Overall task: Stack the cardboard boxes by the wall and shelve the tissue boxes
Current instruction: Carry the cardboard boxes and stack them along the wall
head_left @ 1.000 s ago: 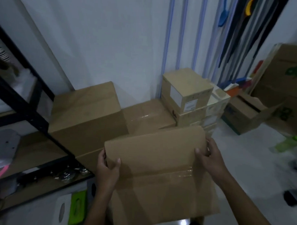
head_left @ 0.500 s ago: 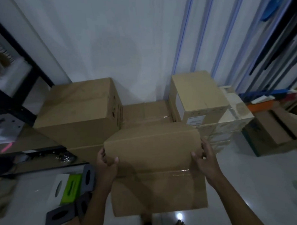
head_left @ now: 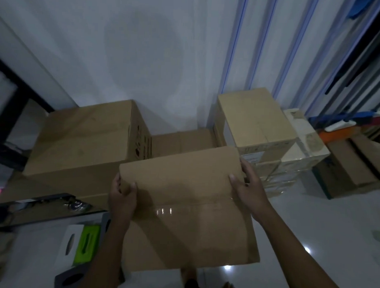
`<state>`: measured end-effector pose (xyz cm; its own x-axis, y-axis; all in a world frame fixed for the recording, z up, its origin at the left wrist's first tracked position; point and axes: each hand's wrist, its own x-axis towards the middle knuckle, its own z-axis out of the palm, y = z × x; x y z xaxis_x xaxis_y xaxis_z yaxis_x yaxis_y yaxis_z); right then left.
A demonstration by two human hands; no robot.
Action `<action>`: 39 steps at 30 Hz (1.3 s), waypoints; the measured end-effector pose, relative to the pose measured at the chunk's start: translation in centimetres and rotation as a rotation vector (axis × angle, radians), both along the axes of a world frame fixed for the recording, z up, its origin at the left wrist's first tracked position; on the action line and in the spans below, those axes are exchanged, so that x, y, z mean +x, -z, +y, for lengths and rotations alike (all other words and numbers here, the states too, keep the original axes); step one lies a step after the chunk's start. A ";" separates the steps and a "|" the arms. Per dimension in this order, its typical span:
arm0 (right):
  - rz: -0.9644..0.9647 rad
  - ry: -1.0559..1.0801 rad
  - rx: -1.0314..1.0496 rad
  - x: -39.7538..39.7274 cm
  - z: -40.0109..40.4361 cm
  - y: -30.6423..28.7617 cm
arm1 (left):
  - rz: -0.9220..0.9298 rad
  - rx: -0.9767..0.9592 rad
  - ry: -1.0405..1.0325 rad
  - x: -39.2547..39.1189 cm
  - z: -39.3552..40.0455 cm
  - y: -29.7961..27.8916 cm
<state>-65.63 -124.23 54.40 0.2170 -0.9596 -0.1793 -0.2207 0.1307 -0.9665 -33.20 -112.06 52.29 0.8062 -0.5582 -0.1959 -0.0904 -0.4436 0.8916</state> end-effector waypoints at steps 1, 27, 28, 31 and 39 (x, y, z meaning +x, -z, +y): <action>-0.002 -0.012 -0.008 0.0 -0.3 -0.2 | -0.019 -0.004 0.003 -0.1 0.1 0.2; 0.655 -0.411 -0.552 6.7 -4.4 1.8 | -0.647 0.237 0.463 -1.3 -7.9 2.4; 0.741 -0.593 -0.496 7.1 -2.5 1.5 | -0.632 0.253 0.463 -1.0 -8.5 2.2; 1.016 -0.852 -0.514 7.4 1.8 2.2 | -0.630 0.278 0.490 0.1 -10.3 1.2; 1.123 -0.798 -0.601 7.6 -1.9 3.7 | -0.678 0.271 0.891 0.7 -6.9 1.4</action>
<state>-58.03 -126.08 50.75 0.7245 -0.6476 -0.2360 -0.6825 -0.7218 -0.1149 -32.53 -118.99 50.90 0.1327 -0.9884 -0.0734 -0.8925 -0.1514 0.4250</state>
